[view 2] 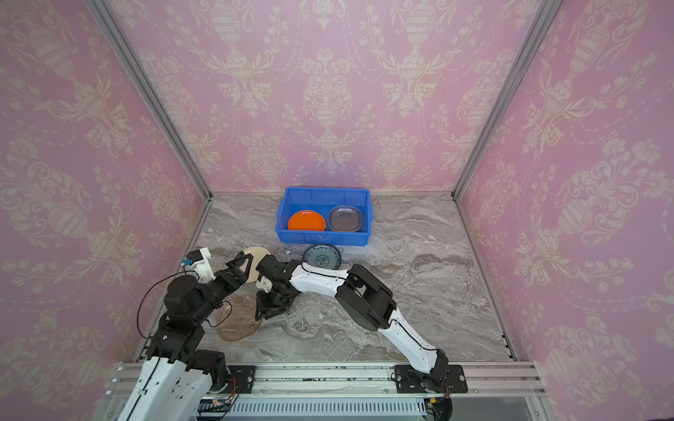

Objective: Place the plates into the plastic bin on the countertop
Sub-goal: Pick up the plate from the bottom-left of the table.

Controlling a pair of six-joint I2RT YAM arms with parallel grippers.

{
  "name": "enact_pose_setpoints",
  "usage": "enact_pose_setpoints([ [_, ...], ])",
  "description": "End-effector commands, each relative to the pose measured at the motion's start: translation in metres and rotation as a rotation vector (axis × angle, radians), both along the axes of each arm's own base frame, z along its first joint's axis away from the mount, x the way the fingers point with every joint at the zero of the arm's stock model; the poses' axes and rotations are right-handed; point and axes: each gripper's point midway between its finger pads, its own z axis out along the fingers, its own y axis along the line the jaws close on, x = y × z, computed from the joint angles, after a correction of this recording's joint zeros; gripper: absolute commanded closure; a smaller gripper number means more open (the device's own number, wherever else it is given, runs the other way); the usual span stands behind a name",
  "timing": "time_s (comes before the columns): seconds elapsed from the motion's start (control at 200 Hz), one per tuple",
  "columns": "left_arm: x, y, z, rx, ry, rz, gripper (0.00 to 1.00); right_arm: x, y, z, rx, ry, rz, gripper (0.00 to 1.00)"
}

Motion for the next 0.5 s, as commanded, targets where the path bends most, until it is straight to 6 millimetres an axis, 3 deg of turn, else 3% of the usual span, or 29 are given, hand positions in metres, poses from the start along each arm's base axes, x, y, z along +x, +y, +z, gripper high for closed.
enact_pose_setpoints([
  [0.0, 0.000, -0.002, -0.004, -0.025, -0.001, -0.011, 0.03, 0.004, -0.001, -0.006, -0.029, 0.027, -0.027, 0.63],
  [0.235, -0.002, -0.001, -0.008, -0.019, 0.006, -0.016, 0.03, 0.012, 0.005, -0.008, -0.020, 0.037, -0.048, 0.63],
  [0.275, -0.002, -0.002, -0.009, -0.018, 0.009, -0.020, 0.03, 0.013, 0.007, -0.008, -0.016, 0.035, -0.053, 0.69],
  [0.495, -0.004, -0.001, -0.012, -0.017, 0.020, -0.018, 0.03, 0.027, 0.007, -0.011, -0.027, 0.012, -0.089, 0.77],
])
